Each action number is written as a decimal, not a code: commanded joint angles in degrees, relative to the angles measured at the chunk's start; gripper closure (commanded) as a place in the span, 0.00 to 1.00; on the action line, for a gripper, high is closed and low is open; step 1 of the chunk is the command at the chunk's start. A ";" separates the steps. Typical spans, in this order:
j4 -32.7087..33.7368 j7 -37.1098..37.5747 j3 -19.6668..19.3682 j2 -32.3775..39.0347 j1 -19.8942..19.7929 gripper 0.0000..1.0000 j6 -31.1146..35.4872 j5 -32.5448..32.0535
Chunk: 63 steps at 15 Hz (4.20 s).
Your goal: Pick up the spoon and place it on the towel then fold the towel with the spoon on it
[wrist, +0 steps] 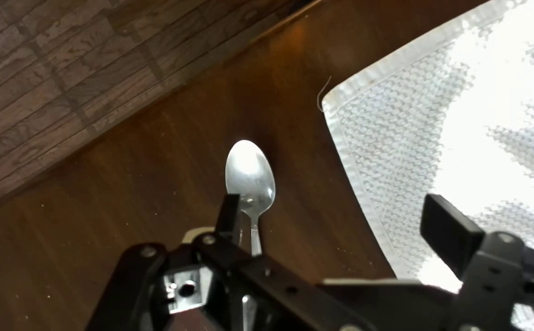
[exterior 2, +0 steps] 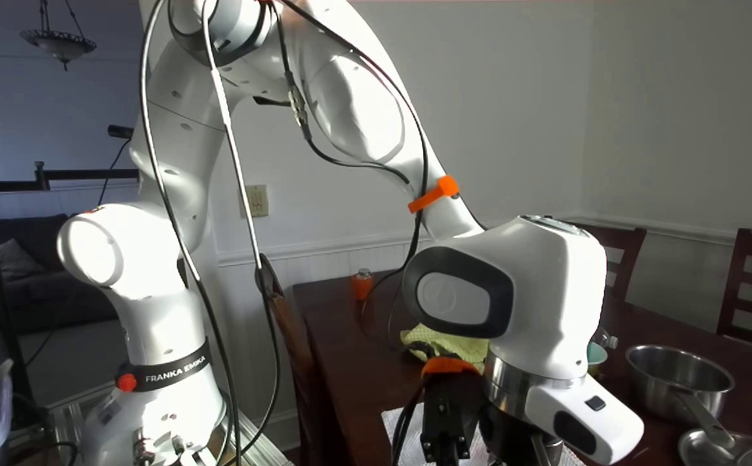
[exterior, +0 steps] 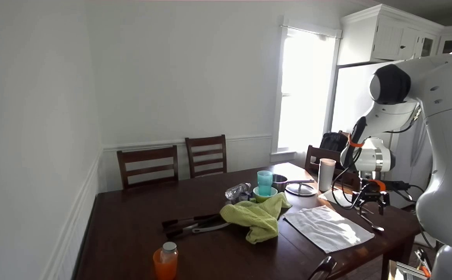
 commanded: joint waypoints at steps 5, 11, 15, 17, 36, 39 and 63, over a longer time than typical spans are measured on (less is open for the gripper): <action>5.06 0.93 4.11 7.55 -6.74 0.00 6.58 0.79; 8.58 2.46 7.68 11.18 -11.04 0.00 6.65 0.99; 10.47 2.90 9.63 12.53 -12.82 0.19 6.86 1.16; 10.99 2.97 10.29 12.95 -13.33 0.31 7.05 1.07; 8.96 0.56 11.54 5.51 -13.21 0.98 6.71 -0.37; 6.30 -3.13 12.93 0.88 -12.93 0.98 5.75 -0.56; -7.21 -16.29 23.04 -1.71 -4.18 0.98 12.55 7.47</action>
